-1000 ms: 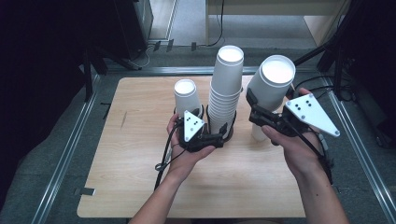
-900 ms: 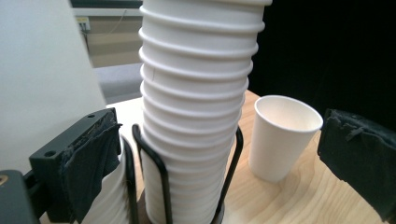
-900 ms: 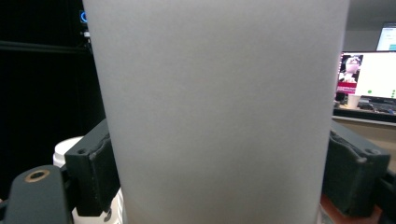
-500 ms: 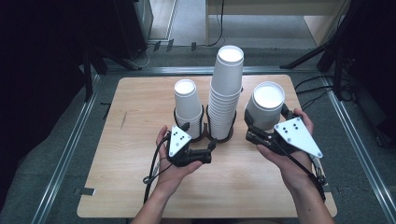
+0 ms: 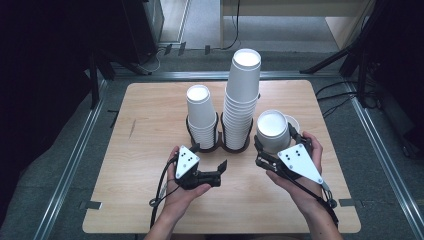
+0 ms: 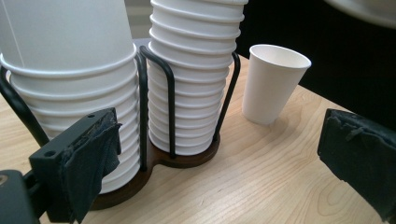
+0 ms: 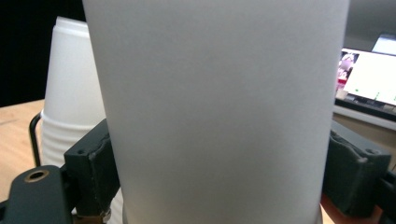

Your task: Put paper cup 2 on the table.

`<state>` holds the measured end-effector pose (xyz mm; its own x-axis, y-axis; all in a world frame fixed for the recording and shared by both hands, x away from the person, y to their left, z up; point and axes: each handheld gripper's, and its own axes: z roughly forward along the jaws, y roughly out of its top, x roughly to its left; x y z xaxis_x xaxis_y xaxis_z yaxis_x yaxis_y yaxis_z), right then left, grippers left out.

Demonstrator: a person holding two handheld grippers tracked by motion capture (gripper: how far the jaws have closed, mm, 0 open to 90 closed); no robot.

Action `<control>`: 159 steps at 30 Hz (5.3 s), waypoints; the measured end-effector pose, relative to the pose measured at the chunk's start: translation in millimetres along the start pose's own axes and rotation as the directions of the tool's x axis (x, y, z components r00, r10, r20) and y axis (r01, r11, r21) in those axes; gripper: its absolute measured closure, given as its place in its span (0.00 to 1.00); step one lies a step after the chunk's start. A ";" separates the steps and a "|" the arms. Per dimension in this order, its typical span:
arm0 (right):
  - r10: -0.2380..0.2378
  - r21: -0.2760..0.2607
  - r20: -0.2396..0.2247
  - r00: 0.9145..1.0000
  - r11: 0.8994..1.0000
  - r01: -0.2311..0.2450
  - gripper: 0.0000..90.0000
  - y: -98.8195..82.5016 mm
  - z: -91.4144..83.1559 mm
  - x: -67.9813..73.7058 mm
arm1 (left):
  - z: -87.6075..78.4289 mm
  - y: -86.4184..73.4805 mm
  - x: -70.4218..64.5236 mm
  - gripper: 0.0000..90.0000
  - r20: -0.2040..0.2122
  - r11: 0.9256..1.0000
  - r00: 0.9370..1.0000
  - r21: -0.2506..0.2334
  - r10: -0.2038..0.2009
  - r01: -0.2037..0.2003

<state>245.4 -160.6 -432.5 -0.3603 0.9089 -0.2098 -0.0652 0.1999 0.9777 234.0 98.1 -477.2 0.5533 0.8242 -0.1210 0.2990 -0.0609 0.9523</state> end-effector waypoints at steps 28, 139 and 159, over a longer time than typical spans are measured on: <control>-0.413 0.068 0.002 0.911 0.908 0.412 0.15 -74.4 -16.9 40.2 | -7.9 -9.9 -18.4 0.00 0.103 0.997 0.993 0.041 0.054 -0.058; 0.507 0.100 -0.181 0.843 0.862 -0.497 0.00 -19.1 -34.2 56.4 | -36.5 -0.7 4.2 0.26 0.156 0.940 0.983 -0.340 0.098 -0.040; 0.935 0.230 -0.152 0.320 0.348 -0.909 0.00 -19.0 -24.1 61.7 | -30.4 -6.5 -0.7 0.26 0.125 0.923 0.986 -0.382 0.106 -0.051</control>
<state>202.0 -117.1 -463.7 -0.3179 0.4221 0.8490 0.5184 -0.6724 0.5284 208.1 115.0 -474.8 0.6745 0.7364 -0.0530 -0.0496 0.1168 0.9919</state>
